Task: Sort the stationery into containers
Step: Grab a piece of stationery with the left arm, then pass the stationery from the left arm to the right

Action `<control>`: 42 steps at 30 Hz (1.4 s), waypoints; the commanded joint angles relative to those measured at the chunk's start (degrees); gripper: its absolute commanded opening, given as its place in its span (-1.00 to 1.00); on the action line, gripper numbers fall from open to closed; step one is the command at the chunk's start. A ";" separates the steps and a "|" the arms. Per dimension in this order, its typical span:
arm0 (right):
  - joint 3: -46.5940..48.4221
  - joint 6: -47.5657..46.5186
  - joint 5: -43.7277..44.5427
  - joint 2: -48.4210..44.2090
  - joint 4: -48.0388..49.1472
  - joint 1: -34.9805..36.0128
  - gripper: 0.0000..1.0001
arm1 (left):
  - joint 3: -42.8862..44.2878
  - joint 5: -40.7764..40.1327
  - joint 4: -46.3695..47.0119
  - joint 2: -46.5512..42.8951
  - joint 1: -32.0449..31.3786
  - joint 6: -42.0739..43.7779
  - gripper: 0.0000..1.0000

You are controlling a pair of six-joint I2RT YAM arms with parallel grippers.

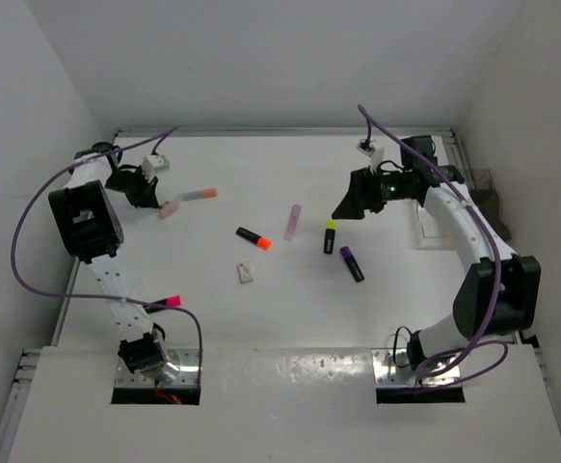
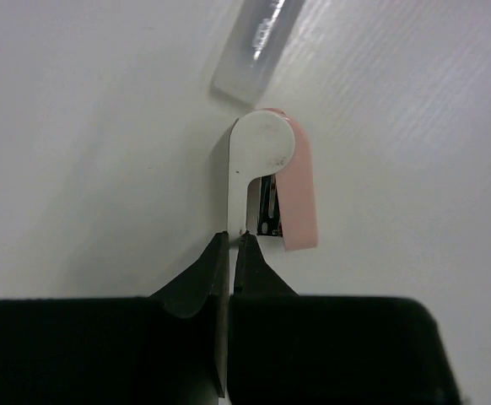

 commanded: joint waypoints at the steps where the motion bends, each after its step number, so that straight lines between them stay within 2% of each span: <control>1: 1.27 6.64 -3.55 -0.96 4.85 1.64 0.59 | -5.50 4.35 0.30 -5.88 -0.72 -2.58 -1.00; 4: 0.22 14.52 -3.81 -1.22 8.89 2.61 0.59 | -7.96 5.93 1.01 -8.60 -0.63 -5.22 -1.00; 6: -1.54 20.60 -3.46 -2.00 16.34 2.87 0.59 | -9.54 6.90 1.44 -10.10 -0.72 -7.23 -1.00; 7: -4.16 28.20 -2.33 -2.36 23.25 3.22 0.59 | -11.46 6.99 3.01 -11.76 -1.06 -8.46 -1.00; 9: -7.42 36.76 -1.27 -3.06 31.62 3.92 0.59 | -13.76 7.86 5.04 -13.97 -1.33 -12.68 -1.00; 10: -9.78 44.81 0.13 -3.07 38.11 4.54 0.59 | -16.47 8.13 8.01 -16.59 -1.85 -14.61 -1.00; 14: -11.48 57.96 6.46 -0.44 48.88 8.93 0.60 | -24.56 9.10 17.43 -24.24 -3.79 -27.85 -1.00; 16: -10.52 64.71 8.74 3.15 53.61 11.39 0.61 | -28.60 7.79 22.34 -28.38 -6.24 -31.66 -1.00; 21: -3.33 69.23 12.88 10.81 53.99 18.32 0.62 | -33.19 3.04 29.65 -35.76 -12.83 -41.86 -1.00; 26: 3.36 71.25 14.64 17.49 55.66 22.91 0.55 | -33.11 0.93 32.64 -39.90 -18.19 -51.26 -1.00; 31: 6.27 70.82 15.52 20.31 56.10 24.50 0.52 | -32.93 3.74 34.76 -41.66 -19.70 -58.90 -1.00; 34: 7.06 70.38 16.23 21.01 55.49 24.67 0.55 | -32.93 4.97 36.43 -42.36 -22.95 -62.77 -1.00; 42: 11.02 65.46 18.59 22.25 54.61 25.29 0.56 | -31.44 4.62 38.10 -43.42 -27.43 -68.06 -1.00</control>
